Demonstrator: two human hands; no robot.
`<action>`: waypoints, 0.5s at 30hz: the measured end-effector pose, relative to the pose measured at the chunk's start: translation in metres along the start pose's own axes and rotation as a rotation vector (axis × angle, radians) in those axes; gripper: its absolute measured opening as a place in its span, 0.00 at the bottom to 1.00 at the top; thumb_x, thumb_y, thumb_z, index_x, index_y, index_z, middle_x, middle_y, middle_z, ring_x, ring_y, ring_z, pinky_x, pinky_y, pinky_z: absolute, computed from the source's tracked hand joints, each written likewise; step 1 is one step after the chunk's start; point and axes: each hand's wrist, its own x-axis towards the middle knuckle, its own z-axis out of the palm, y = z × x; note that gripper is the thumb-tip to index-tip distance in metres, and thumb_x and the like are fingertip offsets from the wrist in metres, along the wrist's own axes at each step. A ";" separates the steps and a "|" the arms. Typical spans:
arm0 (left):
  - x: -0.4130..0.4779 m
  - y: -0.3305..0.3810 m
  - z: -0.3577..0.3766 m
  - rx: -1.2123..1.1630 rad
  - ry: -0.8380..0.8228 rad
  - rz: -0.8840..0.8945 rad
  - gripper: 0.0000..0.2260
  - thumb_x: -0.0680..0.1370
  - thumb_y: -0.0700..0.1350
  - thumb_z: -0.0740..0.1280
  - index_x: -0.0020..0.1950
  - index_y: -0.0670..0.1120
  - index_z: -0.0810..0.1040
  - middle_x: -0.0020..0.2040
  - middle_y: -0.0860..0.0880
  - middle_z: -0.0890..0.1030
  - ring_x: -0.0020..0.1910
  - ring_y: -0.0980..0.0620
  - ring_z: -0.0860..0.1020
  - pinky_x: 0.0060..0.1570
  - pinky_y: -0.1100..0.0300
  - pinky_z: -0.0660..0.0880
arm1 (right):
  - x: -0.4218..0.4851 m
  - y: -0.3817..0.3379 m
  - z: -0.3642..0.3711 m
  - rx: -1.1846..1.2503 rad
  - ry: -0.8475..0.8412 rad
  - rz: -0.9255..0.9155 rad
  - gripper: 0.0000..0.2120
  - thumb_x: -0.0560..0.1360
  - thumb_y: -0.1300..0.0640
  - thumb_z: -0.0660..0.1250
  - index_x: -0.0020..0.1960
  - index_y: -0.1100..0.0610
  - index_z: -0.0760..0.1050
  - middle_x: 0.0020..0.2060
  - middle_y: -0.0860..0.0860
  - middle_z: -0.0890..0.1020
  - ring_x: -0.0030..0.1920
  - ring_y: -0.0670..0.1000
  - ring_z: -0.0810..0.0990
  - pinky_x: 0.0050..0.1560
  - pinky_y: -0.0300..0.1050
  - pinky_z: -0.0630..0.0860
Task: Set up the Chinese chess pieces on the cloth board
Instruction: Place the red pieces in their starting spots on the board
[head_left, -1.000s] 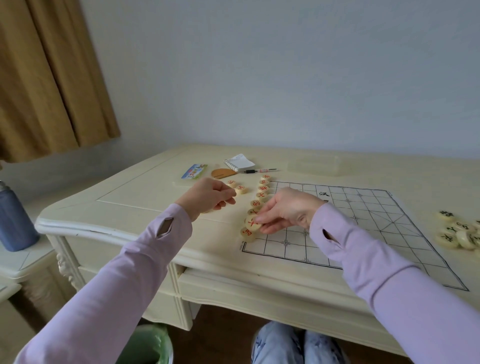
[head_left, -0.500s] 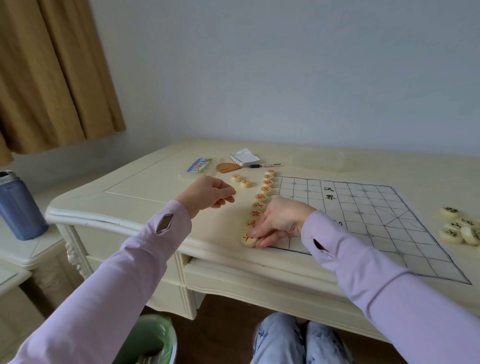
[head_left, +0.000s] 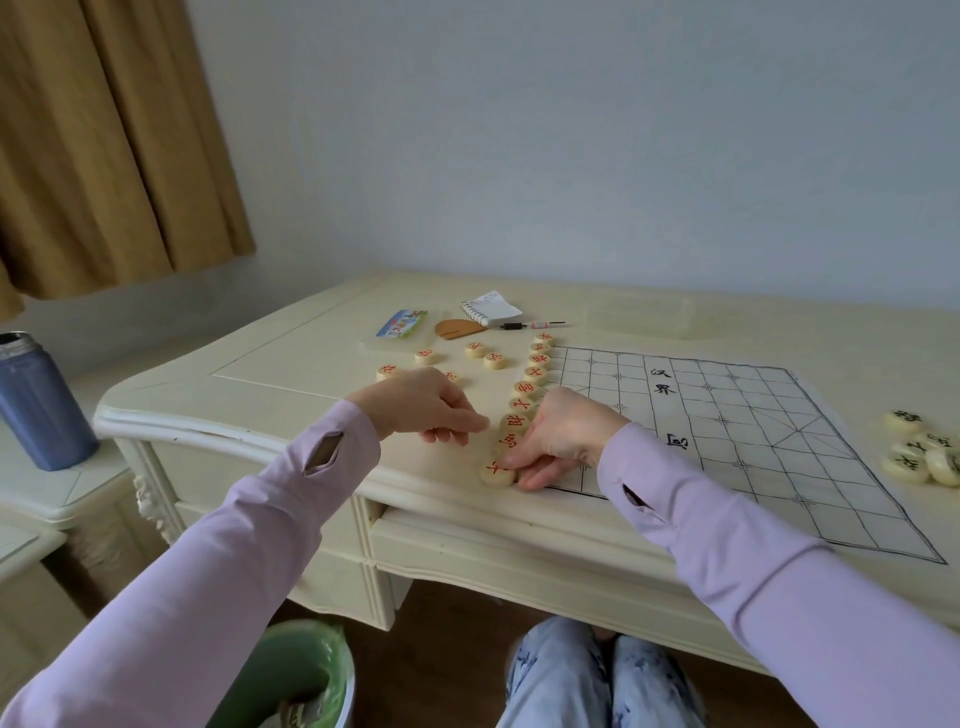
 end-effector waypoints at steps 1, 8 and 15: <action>-0.003 0.002 0.000 0.040 -0.063 0.005 0.08 0.74 0.51 0.70 0.41 0.47 0.82 0.34 0.56 0.81 0.33 0.57 0.74 0.36 0.68 0.72 | 0.001 0.000 0.000 -0.013 0.004 -0.002 0.16 0.69 0.71 0.72 0.54 0.74 0.74 0.24 0.58 0.79 0.20 0.49 0.79 0.27 0.40 0.80; -0.011 0.007 0.008 0.085 -0.213 0.026 0.07 0.69 0.50 0.75 0.43 0.51 0.81 0.36 0.55 0.80 0.33 0.61 0.75 0.36 0.69 0.71 | 0.006 -0.001 0.003 -0.090 0.023 0.015 0.13 0.69 0.68 0.73 0.49 0.74 0.76 0.20 0.54 0.78 0.22 0.49 0.79 0.31 0.41 0.80; -0.013 0.001 0.002 0.049 -0.170 0.056 0.07 0.72 0.48 0.73 0.46 0.47 0.82 0.36 0.53 0.80 0.33 0.60 0.75 0.37 0.68 0.73 | 0.006 -0.008 -0.006 -0.086 0.020 -0.017 0.07 0.72 0.65 0.71 0.41 0.69 0.76 0.18 0.53 0.77 0.21 0.47 0.78 0.28 0.37 0.78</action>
